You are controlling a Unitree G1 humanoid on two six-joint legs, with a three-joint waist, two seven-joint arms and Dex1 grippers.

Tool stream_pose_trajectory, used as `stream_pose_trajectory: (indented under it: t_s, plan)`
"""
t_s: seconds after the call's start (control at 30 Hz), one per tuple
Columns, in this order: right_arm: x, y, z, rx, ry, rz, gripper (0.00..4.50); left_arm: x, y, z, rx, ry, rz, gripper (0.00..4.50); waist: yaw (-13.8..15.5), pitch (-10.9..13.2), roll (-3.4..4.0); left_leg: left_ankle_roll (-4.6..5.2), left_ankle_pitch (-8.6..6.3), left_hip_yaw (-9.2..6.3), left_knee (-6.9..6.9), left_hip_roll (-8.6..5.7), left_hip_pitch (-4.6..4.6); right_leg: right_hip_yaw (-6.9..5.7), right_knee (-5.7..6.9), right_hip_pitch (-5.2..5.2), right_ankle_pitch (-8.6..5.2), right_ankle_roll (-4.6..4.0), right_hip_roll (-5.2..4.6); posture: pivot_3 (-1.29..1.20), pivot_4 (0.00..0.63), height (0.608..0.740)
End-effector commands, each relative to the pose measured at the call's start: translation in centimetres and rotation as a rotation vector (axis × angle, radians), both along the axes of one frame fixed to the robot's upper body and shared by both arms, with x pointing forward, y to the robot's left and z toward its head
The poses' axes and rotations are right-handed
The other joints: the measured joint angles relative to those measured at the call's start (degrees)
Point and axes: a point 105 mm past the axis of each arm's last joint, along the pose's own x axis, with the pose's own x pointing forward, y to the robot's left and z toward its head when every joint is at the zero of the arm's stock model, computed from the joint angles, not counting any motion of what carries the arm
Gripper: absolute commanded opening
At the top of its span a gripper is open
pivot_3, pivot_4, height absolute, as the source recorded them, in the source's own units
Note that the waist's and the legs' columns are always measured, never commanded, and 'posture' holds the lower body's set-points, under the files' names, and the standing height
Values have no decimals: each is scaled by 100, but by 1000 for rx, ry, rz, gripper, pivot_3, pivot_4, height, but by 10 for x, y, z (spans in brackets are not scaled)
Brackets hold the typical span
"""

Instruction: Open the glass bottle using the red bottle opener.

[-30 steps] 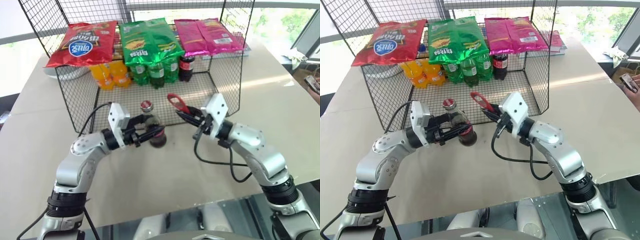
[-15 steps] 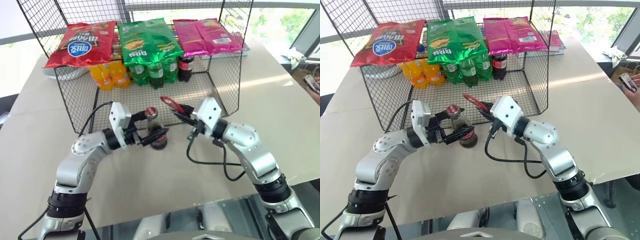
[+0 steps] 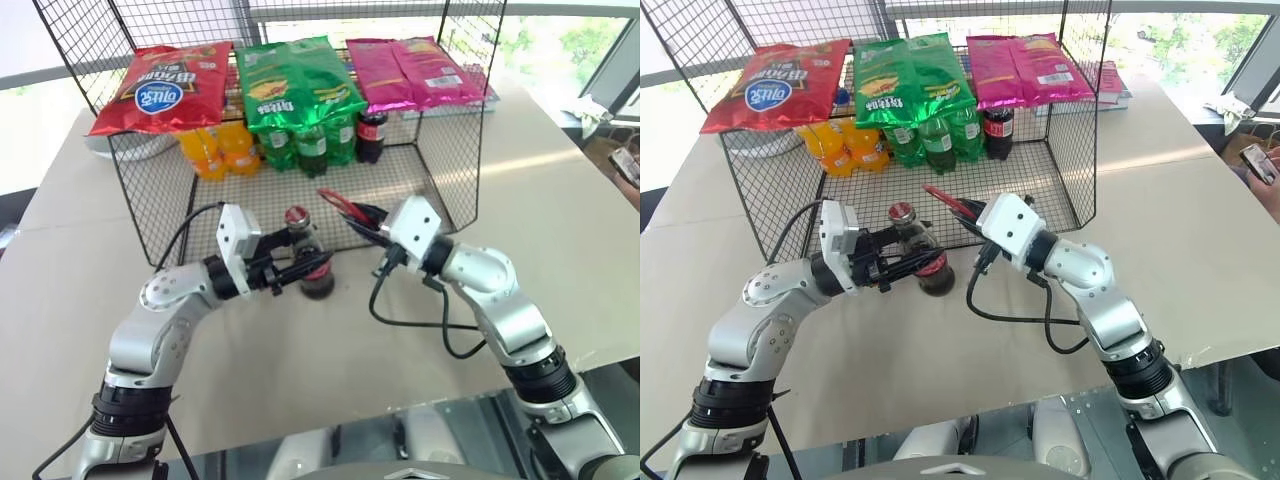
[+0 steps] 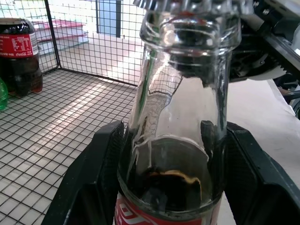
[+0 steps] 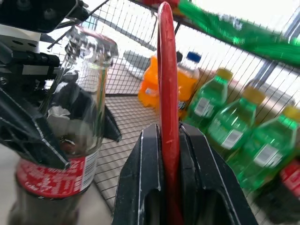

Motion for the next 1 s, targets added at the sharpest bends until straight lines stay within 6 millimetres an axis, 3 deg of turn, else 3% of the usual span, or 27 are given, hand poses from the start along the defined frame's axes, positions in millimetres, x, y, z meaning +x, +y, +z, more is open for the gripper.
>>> stream_pose_trajectory:
  t_s: [0.03, 0.27, 0.47, 0.6, 0.7, 0.8, 1.0]
  plan:
    - [-5, 9, 6, -27, -141, 12, 0, -6, -5, 9, 4, -47, -39, 2298, -1, 0, 0, 0, 0, 0, 0, 0, 0, 0, 0, 0, 0, 0, 0, 0, 150, 740]
    - [-2, 18, -17, -100, -282, -29, 0, -8, -6, 7, 12, -41, -56, 2298, -2, -2, -2, -1, 0, 1, 1, 0, 3, 0, 1, 1, 0, 0, 1, 0, 150, 740]
    - [-2, 23, -13, -82, -383, -64, 0, -9, -5, 4, 15, -33, -57, 2298, -5, -2, -1, -1, 0, 3, 1, 0, 6, 3, 1, 2, 0, 0, 4, 0, 150, 740]
    - [-9, 31, -24, -70, -412, -84, 0, -8, -6, 3, 14, -30, -55, 2298, -2, -3, -1, -1, 1, 3, 1, -1, 8, 3, 1, 4, 0, 0, 5, 0, 150, 740]
    - [4, 21, -13, 19, -359, -193, 0, -8, -5, 3, 12, -30, -55, 2298, -6, -3, 0, -1, 1, 4, -2, 0, 10, 5, 3, 3, 0, 0, 7, 0, 150, 740]
    - [18, 5, -17, 43, -272, -284, 0, -9, -4, 3, 12, -28, -57, 2298, -2, -3, -1, -2, 1, 7, 1, -1, 10, 8, 5, 4, 0, 0, 8, 0, 150, 740]
    - [20, -2, -25, 78, -167, -320, 0, -7, -3, 2, 14, -28, -61, 2298, -11, -3, 0, -1, 1, 7, -1, 0, 12, 9, 5, 5, 0, 0, 7, 0, 150, 740]
